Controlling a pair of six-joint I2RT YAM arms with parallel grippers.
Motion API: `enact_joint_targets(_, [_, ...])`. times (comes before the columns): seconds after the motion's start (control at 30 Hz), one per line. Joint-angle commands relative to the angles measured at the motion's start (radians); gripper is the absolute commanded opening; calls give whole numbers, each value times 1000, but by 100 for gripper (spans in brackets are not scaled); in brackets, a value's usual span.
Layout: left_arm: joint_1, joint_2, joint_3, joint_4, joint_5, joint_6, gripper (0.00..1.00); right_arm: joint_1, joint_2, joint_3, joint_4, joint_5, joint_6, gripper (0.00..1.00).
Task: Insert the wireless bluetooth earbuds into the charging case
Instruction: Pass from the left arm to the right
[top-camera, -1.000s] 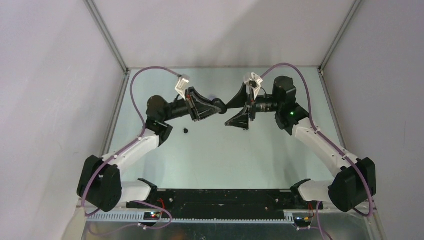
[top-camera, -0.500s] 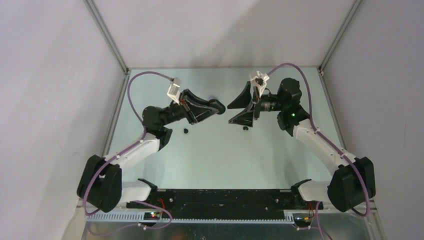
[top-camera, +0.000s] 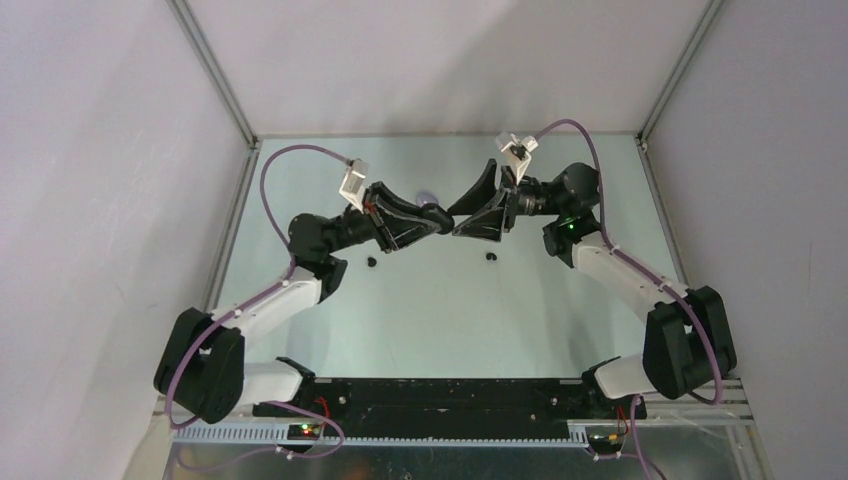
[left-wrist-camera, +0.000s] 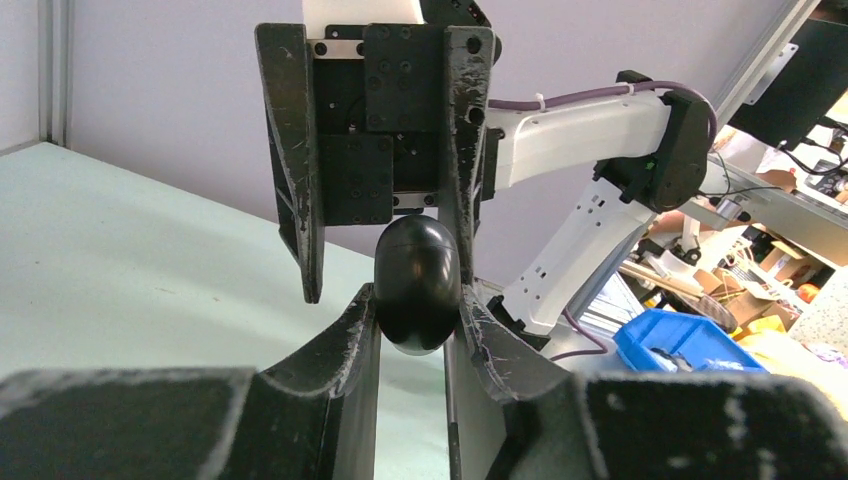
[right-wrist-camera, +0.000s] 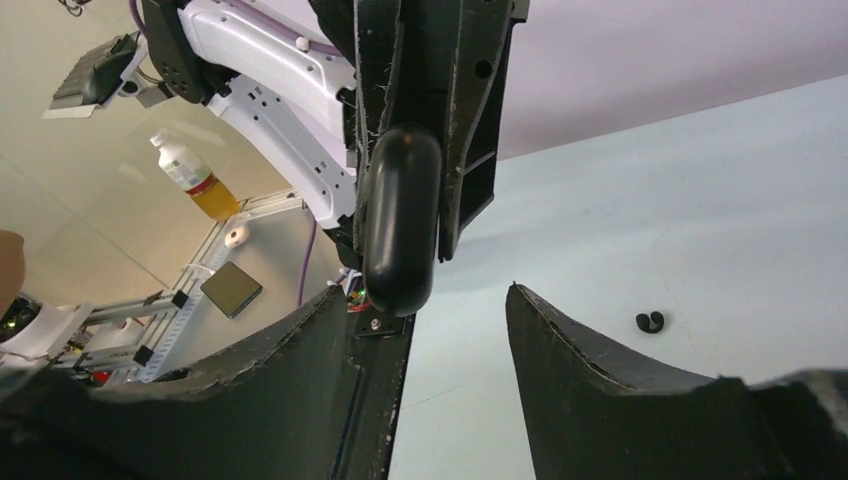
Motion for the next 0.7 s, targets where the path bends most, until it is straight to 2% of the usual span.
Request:
enact_joint_targets(0.0, [-7, -3, 14, 33, 12, 31, 17, 9, 17, 2, 134, -3, 86, 63])
enact_joint_targets(0.33, [-6, 7, 17, -26, -7, 77, 17, 46, -39, 3, -73, 33, -112, 56])
enact_joint_targets(0.67, [-6, 11, 16, -68, -7, 117, 18, 55, -77, 3, -183, 63, -240, 30])
